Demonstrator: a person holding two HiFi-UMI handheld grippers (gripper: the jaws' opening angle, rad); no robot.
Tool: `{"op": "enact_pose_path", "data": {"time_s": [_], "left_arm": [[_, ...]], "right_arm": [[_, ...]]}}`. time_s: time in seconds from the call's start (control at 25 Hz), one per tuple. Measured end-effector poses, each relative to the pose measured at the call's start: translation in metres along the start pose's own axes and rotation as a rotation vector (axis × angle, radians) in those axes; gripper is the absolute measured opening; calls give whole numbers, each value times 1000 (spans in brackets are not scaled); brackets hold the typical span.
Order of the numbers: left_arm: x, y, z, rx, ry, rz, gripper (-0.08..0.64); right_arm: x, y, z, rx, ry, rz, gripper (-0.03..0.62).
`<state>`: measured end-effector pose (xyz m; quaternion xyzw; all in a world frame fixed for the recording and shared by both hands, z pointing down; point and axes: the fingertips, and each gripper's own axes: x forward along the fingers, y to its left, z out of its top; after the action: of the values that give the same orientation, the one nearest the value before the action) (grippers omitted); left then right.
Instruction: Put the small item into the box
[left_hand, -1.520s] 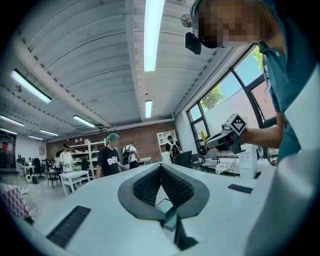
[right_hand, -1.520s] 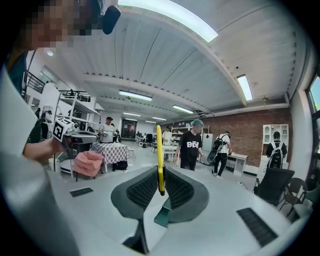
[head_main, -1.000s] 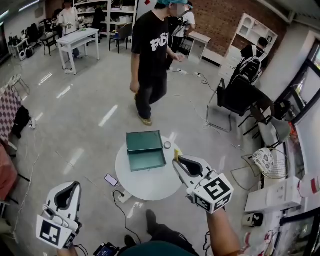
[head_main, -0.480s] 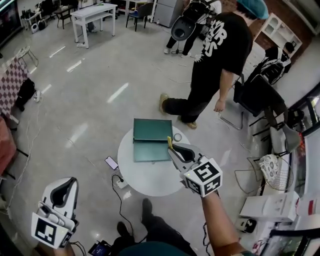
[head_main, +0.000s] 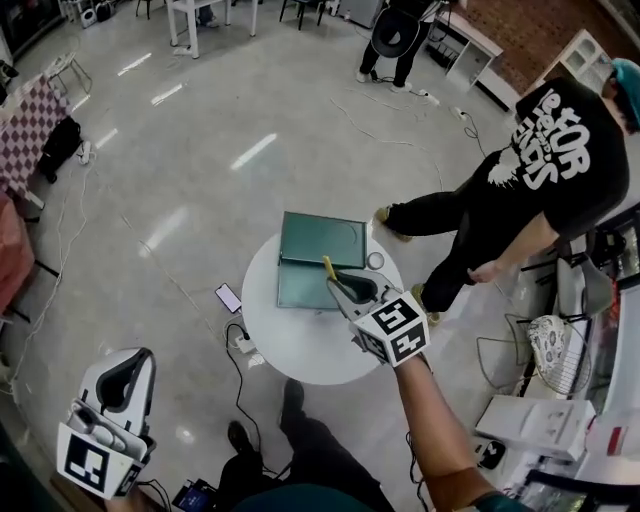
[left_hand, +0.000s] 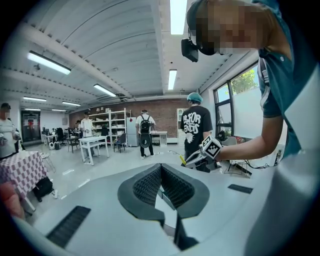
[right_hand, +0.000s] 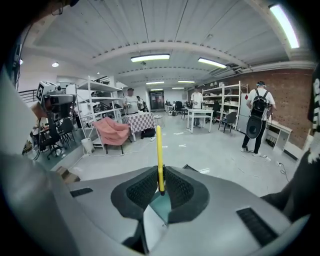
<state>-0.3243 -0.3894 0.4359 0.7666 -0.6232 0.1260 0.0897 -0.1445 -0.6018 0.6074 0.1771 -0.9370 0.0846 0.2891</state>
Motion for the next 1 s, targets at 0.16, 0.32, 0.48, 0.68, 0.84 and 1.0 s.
{"op": "enact_pose_path", "data": {"time_s": [0.16,0.32,0.48,0.68,0.84,1.0], "left_arm": [[18,12,-22,-16,14,6,18],[32,17,-51,-37,36,18,18],[44,24,-72,-60,58,26,18],[55,32,-92,-83,76,36,18],[62,37,-106,-89,95,48,18],[69,34,-116,-99,110,56,18]], "right_arm": [[48,-11,-30,-3,52,24,66],[93,-20,-69,3,98,47,66],[131,-28,-100,-2,153,72,67],[168,-32,-134,-28,235,102,66],[188,-38,-160,-45,299,113,67],[202,-44,-184,-63,357,128,67]]}}
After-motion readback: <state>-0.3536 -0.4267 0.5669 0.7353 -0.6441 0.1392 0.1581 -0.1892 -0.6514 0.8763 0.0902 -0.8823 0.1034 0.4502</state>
